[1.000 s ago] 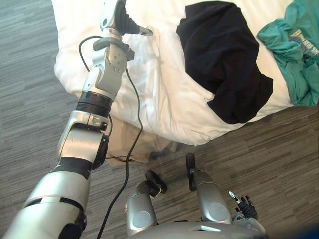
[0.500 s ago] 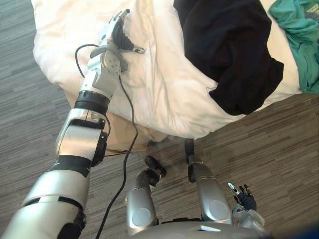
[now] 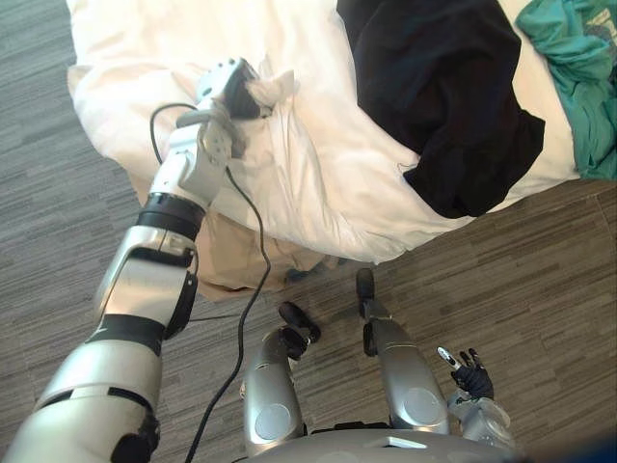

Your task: Tidy the bed and pick cloth on bed and put in laundry

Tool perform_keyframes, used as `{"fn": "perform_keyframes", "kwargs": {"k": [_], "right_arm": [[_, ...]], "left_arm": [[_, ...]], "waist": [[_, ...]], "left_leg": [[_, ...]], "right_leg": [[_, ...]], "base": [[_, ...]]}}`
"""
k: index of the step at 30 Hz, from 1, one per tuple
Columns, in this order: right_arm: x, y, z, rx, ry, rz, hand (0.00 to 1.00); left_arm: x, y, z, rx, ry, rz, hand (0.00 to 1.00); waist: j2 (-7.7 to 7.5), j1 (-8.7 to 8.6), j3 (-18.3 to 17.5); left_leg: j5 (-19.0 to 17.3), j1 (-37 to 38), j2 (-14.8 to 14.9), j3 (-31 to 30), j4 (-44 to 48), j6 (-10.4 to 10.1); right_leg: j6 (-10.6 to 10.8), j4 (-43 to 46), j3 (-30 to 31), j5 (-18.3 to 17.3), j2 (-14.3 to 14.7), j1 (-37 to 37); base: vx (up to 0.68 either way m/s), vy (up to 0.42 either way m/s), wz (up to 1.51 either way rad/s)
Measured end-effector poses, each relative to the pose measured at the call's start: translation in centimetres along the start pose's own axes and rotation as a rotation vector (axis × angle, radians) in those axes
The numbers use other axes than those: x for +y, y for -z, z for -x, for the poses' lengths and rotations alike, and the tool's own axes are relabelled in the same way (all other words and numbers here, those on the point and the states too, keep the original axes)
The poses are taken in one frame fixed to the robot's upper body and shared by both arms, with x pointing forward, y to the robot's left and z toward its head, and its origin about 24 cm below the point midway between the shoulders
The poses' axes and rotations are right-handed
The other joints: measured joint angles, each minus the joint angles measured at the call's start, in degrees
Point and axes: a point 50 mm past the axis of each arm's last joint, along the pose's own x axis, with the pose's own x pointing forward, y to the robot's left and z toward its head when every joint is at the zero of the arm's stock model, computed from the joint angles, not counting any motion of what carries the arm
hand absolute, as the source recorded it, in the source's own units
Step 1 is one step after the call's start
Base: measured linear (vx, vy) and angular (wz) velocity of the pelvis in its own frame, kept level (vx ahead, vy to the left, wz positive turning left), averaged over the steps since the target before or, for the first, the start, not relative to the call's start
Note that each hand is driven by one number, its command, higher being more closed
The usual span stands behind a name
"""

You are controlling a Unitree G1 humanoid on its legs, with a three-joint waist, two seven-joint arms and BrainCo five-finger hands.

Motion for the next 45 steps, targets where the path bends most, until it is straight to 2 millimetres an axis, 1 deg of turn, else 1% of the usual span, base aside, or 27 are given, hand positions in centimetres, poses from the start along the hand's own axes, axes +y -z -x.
{"fn": "perform_keyframes", "kwargs": {"k": [3,4,5,6,8,10,12,13,14,15,18,19,21,22,24,26,28,30,32,33,34,35,37,38,40,42,45], "right_arm": [[-0.1,0.1,0.1,0.006,-0.001,0.032,0.00],[-0.2,0.2,0.1,0.010,0.002,0.043,0.00],[-0.5,0.3,0.1,0.016,0.004,0.070,0.00],[-0.6,0.4,0.2,0.020,0.007,0.076,0.00],[-1.5,1.2,0.4,0.060,0.025,0.103,0.00],[-1.8,1.7,0.5,0.086,0.034,0.119,0.00],[-2.8,2.8,1.1,0.134,0.054,0.144,0.00],[-3.0,3.0,1.1,0.146,0.058,0.149,0.00],[-3.4,3.6,1.3,0.180,0.070,0.148,0.00],[-3.6,3.9,1.4,0.192,0.075,0.150,0.00],[-4.5,4.9,1.8,0.258,0.095,0.192,0.00],[-4.6,5.1,1.8,0.268,0.096,0.204,0.00],[-4.9,5.7,2.1,0.308,0.101,0.235,0.00],[-5.0,5.8,2.1,0.317,0.102,0.245,0.00],[-5.3,6.1,2.3,0.341,0.114,0.260,0.00],[-5.6,6.4,2.5,0.362,0.123,0.264,0.00],[-5.6,6.6,2.6,0.376,0.126,0.262,0.00],[-5.6,6.8,2.6,0.390,0.127,0.263,0.00],[-5.6,6.9,2.7,0.398,0.127,0.265,0.00],[-5.6,6.9,2.7,0.399,0.125,0.266,0.00],[-5.5,7.0,2.7,0.401,0.123,0.267,0.00],[-5.4,7.1,2.7,0.403,0.122,0.265,0.00],[-5.3,7.1,2.7,0.405,0.121,0.263,0.00],[-5.2,7.2,2.7,0.405,0.121,0.261,0.00],[-5.1,7.2,2.7,0.405,0.122,0.255,0.00],[-4.8,7.2,2.5,0.395,0.128,0.239,0.00],[-4.6,7.0,2.4,0.383,0.143,0.240,0.00]], "left_arm": [[-2.3,-0.7,1.6,-0.073,0.080,-0.047,1.00],[-3.5,-0.8,2.6,-0.103,0.118,-0.056,1.00],[-4.8,-0.7,3.8,-0.121,0.157,-0.056,1.00],[-5.5,-0.6,4.4,-0.127,0.176,-0.050,1.00],[-8.3,0.1,7.0,-0.125,0.269,-0.020,1.00],[-9.7,0.8,8.8,-0.107,0.319,0.009,1.00],[-11.7,1.7,11.6,-0.078,0.390,0.048,1.00],[-12.1,2.0,12.3,-0.068,0.404,0.059,1.00],[-12.8,2.8,13.7,-0.033,0.434,0.084,1.00],[-13.1,3.1,14.3,-0.013,0.445,0.098,0.00],[-13.7,5.1,16.7,0.077,0.465,0.129,0.00],[-13.7,5.5,17.1,0.095,0.466,0.133,0.00],[-13.8,6.9,18.8,0.173,0.469,0.160,0.00],[-13.9,7.2,19.3,0.190,0.471,0.165,0.00],[-14.2,8.4,21.1,0.260,0.485,0.174,0.00],[-14.4,9.0,22.3,0.306,0.491,0.187,0.00],[-14.5,9.7,23.3,0.358,0.487,0.203,0.00],[-14.7,11.2,25.0,0.460,0.483,0.221,0.00],[-15.0,12.9,26.8,0.594,0.464,0.252,0.00],[-15.1,13.4,27.3,0.636,0.451,0.271,0.00],[-15.0,14.5,28.7,0.732,0.421,0.302,0.00],[-15.0,15.6,30.3,0.839,0.382,0.337,0.00],[-15.1,16.8,32.5,0.980,0.328,0.393,0.00],[-15.5,17.6,34.9,1.118,0.266,0.460,0.00],[-16.2,17.7,36.6,1.221,0.230,0.520,0.00],[-17.6,17.0,39.1,1.353,0.197,0.601,0.00],[-19.1,15.6,41.6,1.474,0.169,0.670,0.00]], "waist": [[0.02,0.22,-0.12],[-0.03,0.44,-0.20],[-0.01,1.16,-0.69],[0.09,1.54,-0.95],[0.48,2.08,-3.41],[0.54,2.19,-4.76],[0.68,2.75,-7.54],[0.68,2.83,-8.19],[0.65,3.00,-9.36],[0.60,3.02,-9.81],[0.69,3.13,-12.04],[0.62,3.17,-12.55],[0.37,3.30,-14.39],[0.28,3.40,-14.80],[0.19,4.04,-15.71],[0.13,4.95,-16.62],[-0.05,5.19,-16.96],[-0.39,5.32,-17.77],[-0.81,6.13,-18.52],[-0.99,6.32,-18.63],[-1.23,6.47,-18.86],[-1.14,6.60,-19.09],[-1.55,6.66,-19.58],[-1.52,7.21,-20.16],[-1.72,8.19,-20.72],[-1.83,8.26,-20.79],[-1.64,8.33,-20.89]], "left_leg": [[0.05,1.74,-0.62,-1.58,-0.32,0.04],[0.18,2.96,-1.13,-1.91,-1.07,-0.08],[0.61,4.14,-1.75,-1.99,-2.14,-0.23],[0.82,4.75,-2.13,-2.07,-2.74,-0.30],[1.79,6.53,-3.44,-2.83,-5.36,-0.64],[2.58,8.23,-4.34,-3.34,-7.24,-0.91],[3.90,10.58,-5.81,-4.22,-10.58,-1.41],[4.20,11.14,-6.14,-4.47,-11.35,-1.52],[4.95,12.46,-6.84,-5.04,-13.13,-1.66],[5.29,13.15,-7.18,-5.16,-13.88,-1.68],[6.79,15.85,-8.42,-7.33,-17.19,-1.91],[7.02,16.11,-8.56,-7.77,-17.54,-1.98],[8.51,17.14,-9.36,-9.22,-20.20,-2.07],[8.91,17.32,-9.54,-9.45,-20.79,-2.10],[10.60,18.56,-10.21,-10.16,-23.68,-2.16],[11.52,18.97,-10.61,-10.74,-25.28,-2.14],[12.34,19.80,-11.00,-11.56,-26.81,-2.10],[13.22,20.78,-11.44,-12.79,-28.60,-2.06],[13.82,21.35,-11.80,-13.89,-29.84,-2.03],[13.83,21.37,-11.86,-14.18,-29.84,-2.02],[13.87,21.43,-11.97,-14.56,-29.83,-1.96],[13.87,21.47,-12.13,-15.23,-29.90,-1.95],[13.86,21.63,-12.37,-15.89,-30.04,-1.94],[13.79,21.59,-12.53,-16.02,-30.04,-1.87],[13.71,21.63,-12.68,-16.15,-30.00,-1.80],[13.68,22.07,-13.01,-17.01,-29.97,-1.77],[13.26,23.03,-13.04,-16.60,-30.10,-1.77]], "right_leg": [[-0.51,0.70,-1.68,-1.89,-0.67,2.51],[-0.89,1.54,-2.21,-2.75,-1.06,3.36],[-0.79,2.12,-2.45,-3.45,-1.43,4.01],[-0.91,2.25,-2.64,-3.70,-1.63,4.44],[-1.08,2.06,-3.62,-4.41,-2.26,6.08],[-0.89,1.88,-4.54,-4.99,-2.66,7.64],[-0.80,1.16,-5.42,-5.56,-3.12,9.65],[-0.75,0.89,-5.60,-5.65,-3.18,10.20],[-0.70,0.37,-6.45,-5.93,-3.43,11.54],[-0.58,0.16,-6.78,-6.10,-3.58,12.13],[-0.21,-0.60,-9.12,-6.75,-4.05,15.30],[-0.18,-0.89,-9.54,-6.79,-4.05,15.74],[-0.18,-2.15,-11.23,-6.87,-4.10,17.23],[-0.18,-2.39,-11.50,-6.87,-4.11,17.39],[-0.18,-3.07,-12.50,-6.87,-4.08,18.21],[-0.18,-3.34,-13.00,-6.87,-4.05,18.40],[-0.17,-4.09,-14.25,-6.87,-4.07,19.57],[-0.09,-4.69,-15.48,-6.92,-4.05,20.69],[0.08,-5.04,-16.43,-7.02,-4.08,21.43],[0.18,-5.04,-16.87,-7.09,-4.16,21.62],[0.53,-5.05,-17.58,-7.32,-4.36,22.09],[0.71,-5.08,-18.15,-7.46,-4.53,22.47],[0.92,-5.28,-18.98,-7.61,-4.77,23.24],[0.95,-5.48,-18.97,-7.63,-4.89,23.33],[0.96,-5.67,-19.00,-7.62,-4.98,23.48],[1.07,-6.19,-19.99,-7.65,-5.21,24.52],[1.13,-6.36,-19.67,-7.71,-5.21,25.17]], "base": [[-0.01,-0.038,0.34],[-0.01,-0.036,0.27],[0.00,-0.034,0.21],[0.02,-0.031,0.19],[0.05,-0.024,0.25],[0.07,-0.014,0.25],[0.11,-0.016,0.25],[0.12,-0.013,0.28],[0.06,-0.006,0.22],[0.09,-0.005,0.33],[0.06,0.002,0.34],[0.04,-0.009,0.31],[0.02,-0.016,0.35],[0.01,-0.018,0.29],[0.00,-0.019,0.19],[-0.01,-0.010,0.15],[-0.01,-0.004,0.27],[0.00,-0.001,0.33],[0.01,-0.002,0.22],[0.01,-0.005,0.21],[0.02,-0.004,0.28],[0.02,-0.003,0.30],[0.04,0.007,0.23],[0.05,0.012,0.13],[0.04,0.007,0.07],[0.02,0.002,0.20],[-0.01,0.000,-0.03]]}}
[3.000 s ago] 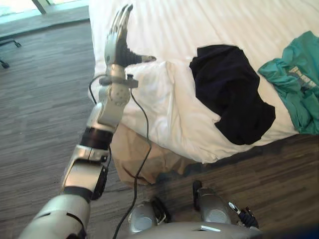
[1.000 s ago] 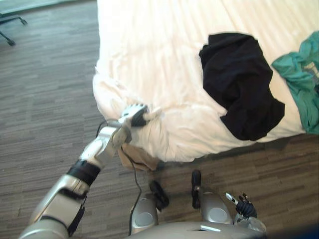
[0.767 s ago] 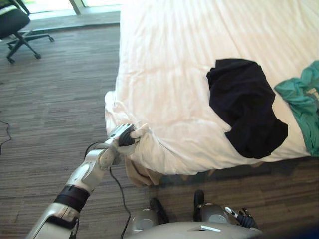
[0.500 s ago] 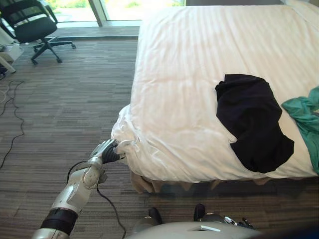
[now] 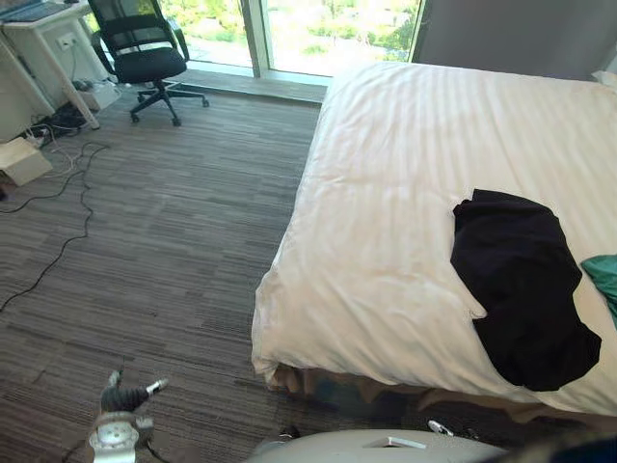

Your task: Tidy the bed and pick cloth on bed and put in laundry

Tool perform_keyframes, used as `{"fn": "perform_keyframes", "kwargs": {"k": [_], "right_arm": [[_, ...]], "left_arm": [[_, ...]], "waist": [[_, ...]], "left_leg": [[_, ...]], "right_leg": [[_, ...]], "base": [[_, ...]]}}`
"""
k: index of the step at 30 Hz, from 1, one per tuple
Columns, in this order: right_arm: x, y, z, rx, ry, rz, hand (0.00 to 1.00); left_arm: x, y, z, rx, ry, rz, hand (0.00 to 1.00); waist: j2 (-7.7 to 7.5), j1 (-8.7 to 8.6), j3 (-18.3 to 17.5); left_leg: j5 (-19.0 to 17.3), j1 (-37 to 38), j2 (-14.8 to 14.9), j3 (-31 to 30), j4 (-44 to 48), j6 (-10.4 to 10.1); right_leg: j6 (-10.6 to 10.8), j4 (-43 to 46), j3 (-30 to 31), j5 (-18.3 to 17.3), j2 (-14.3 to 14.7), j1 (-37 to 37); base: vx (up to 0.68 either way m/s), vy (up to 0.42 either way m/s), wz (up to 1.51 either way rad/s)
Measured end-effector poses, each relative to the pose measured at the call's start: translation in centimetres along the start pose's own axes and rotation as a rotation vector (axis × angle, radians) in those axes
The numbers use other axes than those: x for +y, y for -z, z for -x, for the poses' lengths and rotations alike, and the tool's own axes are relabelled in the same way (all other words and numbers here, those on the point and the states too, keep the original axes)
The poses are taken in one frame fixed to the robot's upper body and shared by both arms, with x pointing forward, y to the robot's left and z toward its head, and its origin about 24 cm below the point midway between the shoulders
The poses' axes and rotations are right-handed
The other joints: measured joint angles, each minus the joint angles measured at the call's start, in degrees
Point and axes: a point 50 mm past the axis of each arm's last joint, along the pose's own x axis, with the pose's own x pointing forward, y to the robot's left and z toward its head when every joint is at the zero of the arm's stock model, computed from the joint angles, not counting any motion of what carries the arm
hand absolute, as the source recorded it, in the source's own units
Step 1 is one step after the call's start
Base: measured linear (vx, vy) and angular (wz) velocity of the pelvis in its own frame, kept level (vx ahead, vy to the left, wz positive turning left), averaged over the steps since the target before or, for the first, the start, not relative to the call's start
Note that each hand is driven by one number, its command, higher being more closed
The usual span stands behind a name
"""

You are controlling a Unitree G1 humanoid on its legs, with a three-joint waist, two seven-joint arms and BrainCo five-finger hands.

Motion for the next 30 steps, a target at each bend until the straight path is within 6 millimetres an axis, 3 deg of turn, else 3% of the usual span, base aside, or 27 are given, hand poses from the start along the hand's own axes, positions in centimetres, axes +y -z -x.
{"fn": "perform_keyframes", "kwargs": {"k": [3,13,23,27,30], "right_arm": [[0.3,-0.6,-0.2,-0.014,0.005,0.000,0.00],[0.0,-0.5,-0.2,-0.010,0.055,-0.075,0.00],[-0.9,-0.2,0.0,0.004,0.121,-0.335,0.00],[-1.3,0.3,0.1,0.015,0.159,-0.471,0.00],[-2.4,0.5,0.3,-0.001,0.212,-0.590,0.00]], "left_arm": [[-1.8,2.0,0.8,0.082,0.030,0.078,0.00],[-10.9,3.1,4.2,0.221,0.196,0.372,0.00],[-13.5,2.9,5.4,0.270,0.255,0.480,0.00],[-13.6,2.8,5.4,0.270,0.256,0.480,0.00],[-13.6,2.8,5.4,0.273,0.252,0.485,0.00]], "waist": [[0.49,-0.01,0.00],[0.98,-0.13,-0.02],[2.76,-0.29,0.69],[3.32,-0.17,0.88],[2.91,-0.36,0.85]], "left_leg": [[-0.41,0.72,0.12,1.57,-0.02,-0.10],[-1.29,2.86,0.32,3.84,-0.01,-0.68],[-2.22,4.72,1.06,7.24,0.00,-1.47],[-2.83,5.53,1.42,9.03,-0.01,-1.75],[-3.35,5.59,1.65,10.28,-0.01,-2.03]], "right_leg": [[-0.03,0.06,1.56,0.03,0.16,-0.09],[-0.05,-0.23,3.97,0.02,0.59,0.89],[-0.13,-0.61,7.15,0.05,1.56,0.99],[-0.18,-0.61,8.72,0.05,2.11,0.96],[-0.36,-0.61,9.57,-0.07,2.41,0.65]], "base": [[-0.01,-0.004,-0.28],[0.02,-0.005,-0.12],[0.01,-0.020,-0.18],[0.00,-0.022,-0.23],[0.00,-0.027,-0.20]]}}
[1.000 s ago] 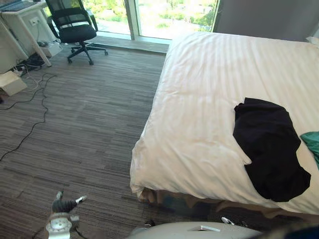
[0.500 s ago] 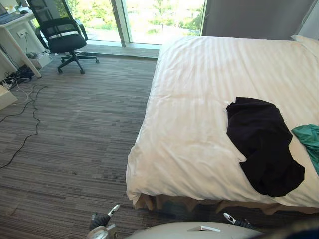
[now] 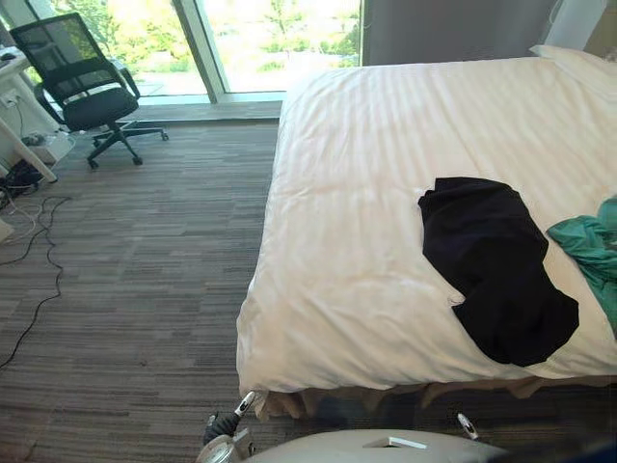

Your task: Tidy the bed and pick cloth on bed and put in laundry

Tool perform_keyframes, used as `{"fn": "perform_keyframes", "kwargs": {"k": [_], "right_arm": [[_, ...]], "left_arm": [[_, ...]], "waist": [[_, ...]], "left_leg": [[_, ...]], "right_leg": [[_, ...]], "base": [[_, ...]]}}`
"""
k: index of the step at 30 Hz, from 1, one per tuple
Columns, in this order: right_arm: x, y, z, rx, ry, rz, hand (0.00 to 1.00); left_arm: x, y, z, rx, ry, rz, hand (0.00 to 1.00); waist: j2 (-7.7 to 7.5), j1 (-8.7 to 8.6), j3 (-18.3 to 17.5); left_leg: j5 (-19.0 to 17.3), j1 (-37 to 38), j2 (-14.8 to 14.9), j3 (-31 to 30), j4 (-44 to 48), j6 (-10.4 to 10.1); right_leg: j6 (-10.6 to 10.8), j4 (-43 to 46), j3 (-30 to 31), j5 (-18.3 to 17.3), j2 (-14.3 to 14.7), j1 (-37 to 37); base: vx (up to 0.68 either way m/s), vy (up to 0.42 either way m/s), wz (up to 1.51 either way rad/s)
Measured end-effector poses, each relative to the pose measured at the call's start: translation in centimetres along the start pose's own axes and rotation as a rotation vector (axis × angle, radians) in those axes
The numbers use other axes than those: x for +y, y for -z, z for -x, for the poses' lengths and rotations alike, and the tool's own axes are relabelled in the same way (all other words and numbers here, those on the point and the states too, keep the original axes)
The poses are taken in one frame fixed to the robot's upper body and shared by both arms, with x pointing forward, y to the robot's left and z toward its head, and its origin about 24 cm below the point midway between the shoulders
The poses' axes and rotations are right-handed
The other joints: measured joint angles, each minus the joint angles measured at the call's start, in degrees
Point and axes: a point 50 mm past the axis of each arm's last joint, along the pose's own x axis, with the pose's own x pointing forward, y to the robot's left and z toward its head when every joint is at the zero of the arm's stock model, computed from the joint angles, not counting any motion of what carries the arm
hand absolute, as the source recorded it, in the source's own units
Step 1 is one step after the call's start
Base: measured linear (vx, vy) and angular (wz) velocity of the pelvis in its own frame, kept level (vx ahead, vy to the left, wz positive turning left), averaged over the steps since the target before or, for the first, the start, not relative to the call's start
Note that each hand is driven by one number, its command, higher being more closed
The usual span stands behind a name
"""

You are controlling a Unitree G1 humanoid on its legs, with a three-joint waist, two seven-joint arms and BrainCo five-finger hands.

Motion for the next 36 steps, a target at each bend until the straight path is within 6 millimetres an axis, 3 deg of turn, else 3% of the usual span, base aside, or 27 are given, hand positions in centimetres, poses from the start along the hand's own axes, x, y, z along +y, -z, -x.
{"fn": "perform_keyframes", "kwargs": {"k": [6,11,12,14,17,18,22,24,28,30,36], "right_arm": [[-2.1,-4.3,0.2,-0.172,0.056,-0.155,0.00],[-2.8,-12.2,2.4,-0.506,0.041,-0.171,0.00],[-2.8,-15.1,4.3,-0.655,0.028,-0.163,0.00],[-2.4,-18.5,6.8,-0.833,0.008,-0.142,0.00],[-1.1,-21.0,9.5,-0.998,-0.028,-0.152,0.00],[0.1,-21.7,10.7,-1.054,-0.072,-0.152,1.00],[3.5,-22.7,13.4,-1.188,-0.185,-0.092,1.00],[6.6,-23.1,15.3,-1.276,-0.296,-0.043,1.00],[11.5,-23.5,16.9,-1.338,-0.483,0.064,1.00],[14.8,-23.2,17.2,-1.341,-0.593,0.170,1.00],[21.4,-20.2,18.8,-1.279,-0.869,0.316,1.00]], "left_arm": [[0.2,0.1,0.0,0.011,-0.009,-0.005,0.00],[0.2,0.3,0.0,0.015,-0.009,-0.018,0.00],[-0.2,0.1,0.1,0.007,0.010,-0.044,0.00],[-0.6,0.0,0.1,-0.007,0.030,-0.083,0.00],[-1.2,-0.2,0.2,-0.021,0.056,-0.114,0.00],[-1.1,-0.6,0.2,-0.039,0.060,-0.115,0.00],[-1.5,-0.8,0.2,-0.061,0.099,-0.177,0.00],[-1.5,-0.9,0.2,-0.074,0.112,-0.215,0.00],[-1.6,-1.1,0.2,-0.090,0.148,-0.289,0.00],[-1.7,-1.6,0.1,-0.116,0.171,-0.352,0.00],[-2.4,-2.1,0.1,-0.145,0.204,-0.406,0.00]], "waist": [[-1.27,-0.37,0.41],[-2.06,-2.03,0.67],[-2.18,-2.28,0.54],[-2.54,-2.50,0.43],[-3.10,-3.05,0.22],[-3.39,-3.05,0.29],[-4.23,-2.94,0.20],[-4.61,-2.82,0.05],[-4.74,-2.48,-0.02],[-4.75,-2.27,-0.02],[-4.32,-1.31,0.41]], "left_leg": [[-0.51,0.44,0.13,1.51,0.27,-0.40],[-1.56,0.56,0.01,1.63,0.29,-0.49],[-1.92,0.63,-0.01,1.62,0.30,-0.53],[-2.09,0.59,0.03,1.58,0.61,-0.66],[-2.78,-0.42,0.52,1.33,2.06,-0.66],[-3.47,-0.89,0.89,1.31,3.16,-0.75],[-4.42,-1.66,1.31,0.35,4.76,-0.58],[-4.59,-2.02,1.20,-0.16,5.05,-0.35],[-4.64,-2.49,0.49,-2.09,5.02,-0.18],[-4.45,-3.66,0.00,-4.10,5.06,0.13],[-3.89,-5.64,-0.45,-8.05,5.39,0.96]], "right_leg": [[-0.18,0.31,1.42,-0.15,0.28,-0.57],[0.27,1.08,1.48,-1.07,0.08,-0.70],[0.35,1.59,1.37,-1.62,-0.01,-0.78],[0.57,2.21,1.35,-2.23,-0.10,-1.15],[0.61,2.63,1.04,-2.30,-0.11,-1.78],[0.61,2.63,0.98,-2.30,-0.09,-1.77],[0.67,2.86,0.41,-2.26,-0.17,-1.61],[0.77,2.92,-0.26,-2.20,-0.41,-1.65],[0.85,2.81,-0.98,-2.13,-1.04,-1.45],[1.05,2.40,-1.30,-1.92,-1.40,-1.61],[1.08,1.88,-2.94,-1.18,-1.88,-1.42]], "base": [[0.06,-0.018,-0.14],[0.01,-0.009,-0.02],[0.00,0.000,0.00],[0.07,-0.035,0.02],[0.07,-0.034,0.03],[0.04,-0.038,0.05],[0.04,-0.023,0.11],[0.01,-0.004,0.13],[-0.01,0.005,0.17],[-0.02,0.008,0.31],[-0.02,-0.012,0.31]]}}
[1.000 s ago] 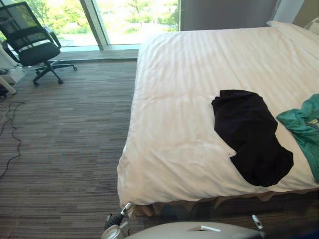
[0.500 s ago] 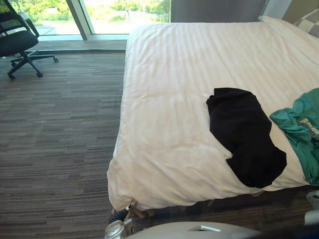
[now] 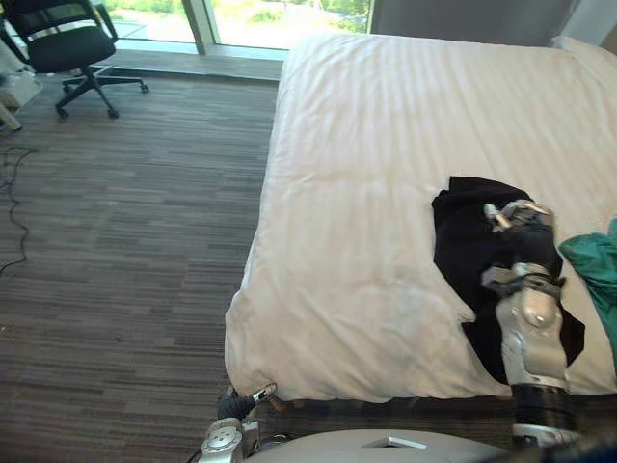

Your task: Tidy the bed and pick cloth on bed and put in laundry

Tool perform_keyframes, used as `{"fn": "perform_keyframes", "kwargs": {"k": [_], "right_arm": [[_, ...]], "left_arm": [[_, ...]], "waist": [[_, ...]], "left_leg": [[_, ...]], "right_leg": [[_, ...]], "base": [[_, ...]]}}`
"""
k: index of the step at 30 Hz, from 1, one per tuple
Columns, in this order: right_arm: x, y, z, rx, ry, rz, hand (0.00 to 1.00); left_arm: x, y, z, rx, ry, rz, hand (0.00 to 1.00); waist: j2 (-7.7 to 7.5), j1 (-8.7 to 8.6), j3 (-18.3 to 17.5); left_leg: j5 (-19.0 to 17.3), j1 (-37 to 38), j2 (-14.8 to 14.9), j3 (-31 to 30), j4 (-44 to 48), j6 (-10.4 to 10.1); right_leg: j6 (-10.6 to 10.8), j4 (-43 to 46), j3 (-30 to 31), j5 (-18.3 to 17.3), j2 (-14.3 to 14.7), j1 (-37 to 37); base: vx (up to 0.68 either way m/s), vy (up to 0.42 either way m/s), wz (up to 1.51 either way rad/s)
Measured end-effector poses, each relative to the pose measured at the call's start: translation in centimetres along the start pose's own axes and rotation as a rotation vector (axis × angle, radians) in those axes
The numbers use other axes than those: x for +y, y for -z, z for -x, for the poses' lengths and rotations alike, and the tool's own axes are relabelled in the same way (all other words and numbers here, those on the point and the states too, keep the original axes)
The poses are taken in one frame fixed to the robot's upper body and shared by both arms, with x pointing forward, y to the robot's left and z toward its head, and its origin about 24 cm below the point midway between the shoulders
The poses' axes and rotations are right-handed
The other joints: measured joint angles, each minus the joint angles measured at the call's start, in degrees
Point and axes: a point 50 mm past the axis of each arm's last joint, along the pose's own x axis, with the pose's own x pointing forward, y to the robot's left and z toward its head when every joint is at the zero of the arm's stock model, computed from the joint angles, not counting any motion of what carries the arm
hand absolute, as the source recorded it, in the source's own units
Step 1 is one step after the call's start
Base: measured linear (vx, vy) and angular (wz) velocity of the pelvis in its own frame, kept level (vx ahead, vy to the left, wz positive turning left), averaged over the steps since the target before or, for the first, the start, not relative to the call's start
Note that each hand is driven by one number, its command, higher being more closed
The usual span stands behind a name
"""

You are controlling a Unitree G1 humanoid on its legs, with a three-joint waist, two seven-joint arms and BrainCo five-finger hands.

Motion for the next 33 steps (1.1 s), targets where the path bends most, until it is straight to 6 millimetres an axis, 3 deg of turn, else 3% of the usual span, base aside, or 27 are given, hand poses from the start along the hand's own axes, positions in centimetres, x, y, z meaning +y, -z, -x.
{"fn": "perform_keyframes", "kwargs": {"k": [3,5,10,15,18,25,33], "right_arm": [[4.5,-0.8,-0.9,-0.035,-0.179,-0.030,1.00],[7.5,-1.5,-1.1,-0.061,-0.300,-0.057,1.00],[13.0,-2.4,-0.4,-0.087,-0.525,-0.102,1.00],[18.8,-6.0,0.4,-0.199,-0.757,-0.172,1.00],[20.7,-7.7,0.2,-0.248,-0.812,-0.182,1.00],[22.9,-9.1,0.4,-0.283,-0.880,-0.190,1.00],[25.0,-6.7,1.5,-0.166,-0.939,-0.156,1.00]], "left_arm": [[-0.1,-0.5,-0.1,-0.015,0.004,-0.006,0.00],[-0.2,-1.2,-0.3,-0.039,0.005,-0.005,0.00],[0.1,-2.0,-0.6,-0.063,-0.002,-0.013,0.00],[0.1,-4.8,-1.4,-0.125,0.003,-0.038,0.00],[0.1,-6.2,-1.7,-0.163,-0.015,-0.032,0.00],[0.5,-8.8,-2.1,-0.231,-0.038,-0.013,0.00],[0.1,-9.8,-2.1,-0.256,-0.048,-0.004,0.00]], "waist": [[0.57,0.13,1.51],[0.34,1.83,2.46],[-0.31,2.84,4.67],[-0.24,4.81,11.28],[-0.03,5.28,14.48],[0.05,6.29,19.62],[1.85,7.78,21.78]], "left_leg": [[0.30,-0.51,0.37,-2.40,0.83,0.42],[0.45,-0.95,0.53,-3.17,0.84,0.61],[0.76,-2.39,0.27,-6.11,2.14,1.07],[0.80,-7.74,1.02,-9.49,7.97,1.16],[0.80,-12.49,1.83,-10.91,11.54,1.17],[0.70,-21.02,1.87,-13.22,14.44,1.61],[3.31,-28.59,1.76,-15.30,15.54,1.87]], "right_leg": [[-0.23,-0.59,-1.31,1.79,0.27,1.04],[-0.10,-1.57,-1.31,3.00,0.51,1.22],[0.40,-2.04,-2.92,3.90,0.11,1.94],[-0.30,1.59,-3.75,3.36,-0.53,-1.28],[-1.38,5.60,-5.07,2.43,-0.85,-5.59],[-2.04,11.03,-7.88,-1.31,-2.11,-13.72],[-2.96,11.70,-10.52,-1.98,-2.36,-19.57]], "base": [[-0.02,0.000,0.30],[-0.05,-0.008,0.14],[-0.03,-0.013,0.28],[-0.10,-0.038,0.17],[-0.13,-0.030,0.15],[-0.14,-0.032,0.15],[-0.13,-0.027,0.13]]}}
